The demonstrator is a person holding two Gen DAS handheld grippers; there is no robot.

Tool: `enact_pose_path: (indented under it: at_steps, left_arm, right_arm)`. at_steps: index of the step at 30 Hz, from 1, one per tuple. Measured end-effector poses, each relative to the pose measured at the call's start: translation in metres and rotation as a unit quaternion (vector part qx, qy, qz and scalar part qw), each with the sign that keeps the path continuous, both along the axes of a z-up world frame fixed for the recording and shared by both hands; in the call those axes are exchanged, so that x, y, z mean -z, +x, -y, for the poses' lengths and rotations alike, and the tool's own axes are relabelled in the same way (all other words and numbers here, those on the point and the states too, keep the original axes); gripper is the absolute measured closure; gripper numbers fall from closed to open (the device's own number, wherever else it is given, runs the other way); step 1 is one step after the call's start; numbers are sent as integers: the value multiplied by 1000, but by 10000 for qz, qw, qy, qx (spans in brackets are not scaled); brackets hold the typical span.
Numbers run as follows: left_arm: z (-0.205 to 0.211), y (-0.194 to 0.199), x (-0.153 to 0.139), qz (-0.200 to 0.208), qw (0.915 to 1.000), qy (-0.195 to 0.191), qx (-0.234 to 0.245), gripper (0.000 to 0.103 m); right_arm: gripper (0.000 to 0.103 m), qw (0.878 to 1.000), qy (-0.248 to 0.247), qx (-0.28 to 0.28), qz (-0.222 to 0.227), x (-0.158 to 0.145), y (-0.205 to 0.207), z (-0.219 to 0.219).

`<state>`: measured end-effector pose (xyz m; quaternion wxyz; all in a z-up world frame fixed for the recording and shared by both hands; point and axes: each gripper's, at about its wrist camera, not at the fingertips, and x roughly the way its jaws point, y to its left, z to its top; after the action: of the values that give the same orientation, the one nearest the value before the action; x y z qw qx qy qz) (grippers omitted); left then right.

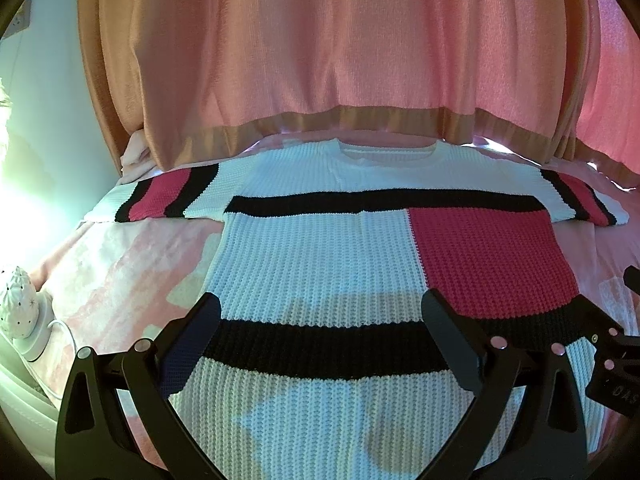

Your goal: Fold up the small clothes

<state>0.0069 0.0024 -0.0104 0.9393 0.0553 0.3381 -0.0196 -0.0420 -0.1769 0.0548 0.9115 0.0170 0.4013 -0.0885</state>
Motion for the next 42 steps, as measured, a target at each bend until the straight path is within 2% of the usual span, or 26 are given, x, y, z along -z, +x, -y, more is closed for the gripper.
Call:
enact_pose_path:
  at_steps: [33, 36, 37, 39, 40, 42]
  left_arm:
    - [1, 2, 0, -64, 10000, -6, 17, 5]
    - [1, 5, -20, -31, 9998, -106, 143, 5]
    - [2, 7, -28, 33, 9997, -114, 191, 5]
    - [4, 12, -45, 242, 9993, -52, 279, 5]
    - [5, 17, -53, 366, 9987, 2, 348, 5]
    - [9, 28, -62, 489, 9977, 161, 432, 5]
  right_arm:
    - [5, 10000, 43, -13, -29, 0, 3, 6]
    - [5, 9993, 364, 52, -118, -12, 15, 34]
    - [5, 9987, 486, 158, -63, -22, 22, 55]
    - [5, 9980, 402, 486, 23, -38, 35, 96]
    - [5, 9968, 324, 732, 30, -45, 47, 132]
    - [5, 9923, 306, 1202, -26, -43, 62, 187]
